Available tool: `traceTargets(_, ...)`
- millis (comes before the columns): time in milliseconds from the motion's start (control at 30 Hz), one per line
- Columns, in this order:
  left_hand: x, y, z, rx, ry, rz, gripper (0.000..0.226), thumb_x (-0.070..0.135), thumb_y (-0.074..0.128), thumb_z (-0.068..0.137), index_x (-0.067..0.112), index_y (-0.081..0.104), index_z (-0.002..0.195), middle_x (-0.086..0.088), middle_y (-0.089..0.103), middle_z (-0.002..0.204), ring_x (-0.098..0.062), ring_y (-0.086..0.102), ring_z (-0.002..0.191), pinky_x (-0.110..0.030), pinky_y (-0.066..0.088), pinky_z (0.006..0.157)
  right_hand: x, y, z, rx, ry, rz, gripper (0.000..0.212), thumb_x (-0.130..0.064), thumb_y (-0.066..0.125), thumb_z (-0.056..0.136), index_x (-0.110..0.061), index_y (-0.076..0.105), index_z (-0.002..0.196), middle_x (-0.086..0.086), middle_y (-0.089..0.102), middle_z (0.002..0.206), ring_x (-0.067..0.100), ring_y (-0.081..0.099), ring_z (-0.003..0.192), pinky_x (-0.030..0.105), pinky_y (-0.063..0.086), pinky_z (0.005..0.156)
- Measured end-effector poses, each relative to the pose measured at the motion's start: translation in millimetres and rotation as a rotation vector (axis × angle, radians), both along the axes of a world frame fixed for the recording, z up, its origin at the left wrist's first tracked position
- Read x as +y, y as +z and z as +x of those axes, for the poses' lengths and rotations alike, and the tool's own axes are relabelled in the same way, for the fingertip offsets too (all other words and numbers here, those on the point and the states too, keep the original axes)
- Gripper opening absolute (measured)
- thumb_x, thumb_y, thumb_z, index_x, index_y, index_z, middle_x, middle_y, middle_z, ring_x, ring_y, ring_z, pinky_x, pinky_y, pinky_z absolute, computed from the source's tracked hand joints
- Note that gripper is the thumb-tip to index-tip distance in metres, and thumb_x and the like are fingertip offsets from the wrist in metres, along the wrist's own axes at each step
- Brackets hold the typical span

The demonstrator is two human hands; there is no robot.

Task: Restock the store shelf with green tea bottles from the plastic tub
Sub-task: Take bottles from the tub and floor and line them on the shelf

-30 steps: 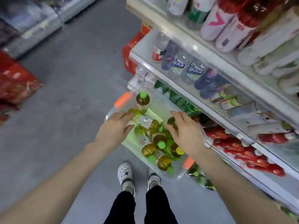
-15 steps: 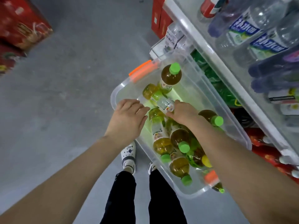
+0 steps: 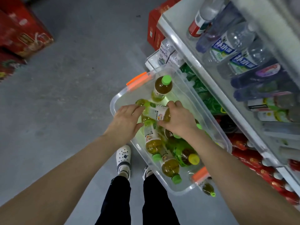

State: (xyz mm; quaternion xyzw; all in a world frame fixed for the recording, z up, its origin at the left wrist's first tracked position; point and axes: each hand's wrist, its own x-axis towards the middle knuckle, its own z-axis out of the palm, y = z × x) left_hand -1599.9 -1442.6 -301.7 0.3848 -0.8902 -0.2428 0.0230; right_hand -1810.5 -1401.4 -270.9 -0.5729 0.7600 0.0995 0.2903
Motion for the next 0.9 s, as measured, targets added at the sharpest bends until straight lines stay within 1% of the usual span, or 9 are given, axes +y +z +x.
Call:
traceTargets(133, -7, 24, -6, 0.006, 0.0, 0.111, 0.082, 0.032, 0.077, 0.08, 0.006, 0.036, 0.147, -0.018, 0.039, 0.149, -0.038, 0.033, 0.14, -0.052, 0.031, 0.114, 12, 50, -12, 0.028, 0.336, -0.238, 0.069, -0.049, 0.077, 0.074, -0.022, 0.049, 0.131, 0.004, 0.051, 0.123, 0.025, 0.061, 0.096, 0.038, 0.048, 0.083)
traceTargets(233, -9, 42, -13, -0.026, -0.063, 0.169, 0.092, 0.048, 0.077, 0.076, 0.015, 0.033, 0.15, -0.011, 0.043, 0.149, -0.031, 0.035, 0.141, -0.046, 0.026, 0.118, 15, 74, -22, -0.001, 0.536, -0.418, 0.069, -0.043, 0.083, 0.068, -0.022, 0.057, 0.128, 0.004, 0.055, 0.128, 0.025, 0.058, 0.111, 0.043, 0.044, 0.091)
traceTargets(267, -10, 48, -15, -0.014, -0.061, 0.229, 0.089, 0.051, 0.077, 0.074, 0.02, 0.037, 0.147, -0.007, 0.051, 0.142, -0.027, 0.044, 0.134, -0.041, 0.034, 0.112, 15, 79, -24, -0.022, 0.575, -0.451, 0.068, -0.042, 0.083, 0.069, -0.022, 0.057, 0.129, 0.004, 0.055, 0.131, 0.025, 0.055, 0.117, 0.043, 0.043, 0.094)
traceTargets(333, -9, 61, -18, 0.019, 0.001, 0.296, 0.069, 0.051, 0.077, 0.07, 0.026, 0.05, 0.129, 0.004, 0.064, 0.116, -0.018, 0.061, 0.107, -0.029, 0.047, 0.084, 15, 84, -24, -0.078, 0.6, -0.47, 0.071, -0.039, 0.082, 0.07, -0.024, 0.054, 0.134, 0.003, 0.051, 0.137, 0.025, 0.048, 0.127, 0.044, 0.04, 0.102)
traceTargets(400, -7, 73, -17, -0.007, 0.107, 0.317, 0.059, 0.049, 0.077, 0.069, 0.024, 0.049, 0.114, 0.009, 0.064, 0.098, -0.014, 0.062, 0.086, -0.026, 0.043, 0.066, 14, 82, -24, -0.195, 0.395, -0.446, 0.081, -0.032, 0.084, 0.072, -0.029, 0.044, 0.142, 0.003, 0.04, 0.147, 0.024, 0.04, 0.136, 0.045, 0.037, 0.111)
traceTargets(467, -4, 79, -15, -0.063, 0.255, 0.38, 0.06, 0.049, 0.077, 0.07, 0.024, 0.045, 0.115, 0.01, 0.06, 0.093, -0.016, 0.06, 0.083, -0.027, 0.042, 0.065, 9, 72, -27, -0.34, -0.001, -0.408, 0.09, -0.015, 0.084, 0.073, -0.03, 0.032, 0.146, 0.003, 0.028, 0.152, 0.022, 0.039, 0.136, 0.038, 0.036, 0.112)
traceTargets(533, -1, 79, -12, -0.062, 0.409, 0.439, 0.063, 0.051, 0.076, 0.073, 0.022, 0.042, 0.118, 0.009, 0.057, 0.092, -0.017, 0.057, 0.083, -0.027, 0.04, 0.065, -1, 49, -32, -0.338, -0.257, -0.364, 0.085, -0.006, 0.077, 0.077, -0.022, 0.031, 0.147, 0.008, 0.03, 0.15, 0.025, 0.044, 0.132, 0.039, 0.04, 0.109)
traceTargets(700, -6, 76, 0, 0.129, 0.663, 0.508, 0.064, 0.062, 0.06, 0.084, 0.022, 0.044, 0.132, 0.004, 0.062, 0.1, -0.024, 0.062, 0.099, -0.033, 0.048, 0.08, -37, -19, -14, -0.305, -0.394, -0.25, 0.07, -0.022, 0.078, 0.081, -0.013, 0.043, 0.14, 0.013, 0.055, 0.137, 0.031, 0.054, 0.124, 0.043, 0.045, 0.103)
traceTargets(900, -3, 68, 7, 0.215, 0.732, 0.52, 0.069, 0.073, 0.047, 0.082, 0.021, 0.046, 0.128, 0.003, 0.064, 0.099, -0.024, 0.063, 0.096, -0.038, 0.051, 0.082, -65, -61, 13, -0.345, -0.75, -0.371, 0.071, -0.023, 0.084, 0.074, -0.012, 0.042, 0.13, 0.012, 0.064, 0.124, 0.032, 0.062, 0.113, 0.038, 0.048, 0.097)
